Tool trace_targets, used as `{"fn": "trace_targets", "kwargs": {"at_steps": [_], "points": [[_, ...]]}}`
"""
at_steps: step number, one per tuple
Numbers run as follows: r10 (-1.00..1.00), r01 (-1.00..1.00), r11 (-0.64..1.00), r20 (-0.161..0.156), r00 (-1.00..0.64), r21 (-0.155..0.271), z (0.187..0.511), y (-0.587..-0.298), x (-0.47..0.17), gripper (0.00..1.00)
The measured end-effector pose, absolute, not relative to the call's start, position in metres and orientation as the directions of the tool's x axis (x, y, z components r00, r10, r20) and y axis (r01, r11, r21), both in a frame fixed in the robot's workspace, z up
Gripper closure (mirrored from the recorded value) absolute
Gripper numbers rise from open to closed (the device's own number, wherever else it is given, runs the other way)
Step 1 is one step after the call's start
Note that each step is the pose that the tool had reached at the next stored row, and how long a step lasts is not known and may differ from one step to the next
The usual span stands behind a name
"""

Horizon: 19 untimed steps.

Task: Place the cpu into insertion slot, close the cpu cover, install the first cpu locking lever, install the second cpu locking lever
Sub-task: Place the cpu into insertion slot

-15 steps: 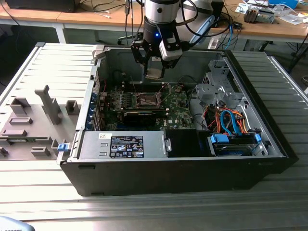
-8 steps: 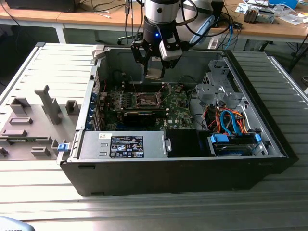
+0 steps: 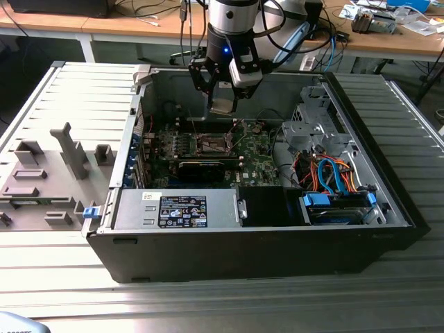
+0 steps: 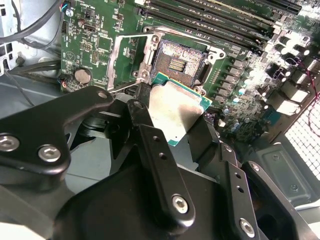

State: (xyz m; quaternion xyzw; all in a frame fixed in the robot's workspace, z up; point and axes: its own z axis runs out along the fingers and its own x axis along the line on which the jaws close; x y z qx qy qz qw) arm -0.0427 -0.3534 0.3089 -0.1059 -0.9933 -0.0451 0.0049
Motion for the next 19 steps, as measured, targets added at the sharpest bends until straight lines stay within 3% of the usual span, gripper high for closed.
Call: {"fn": "trace_targets", "kwargs": {"at_steps": [19], "points": [[0.226,0.226,0.970,0.019,-0.974,0.088,0.3089,-0.3534,-0.0427,0.46]]}}
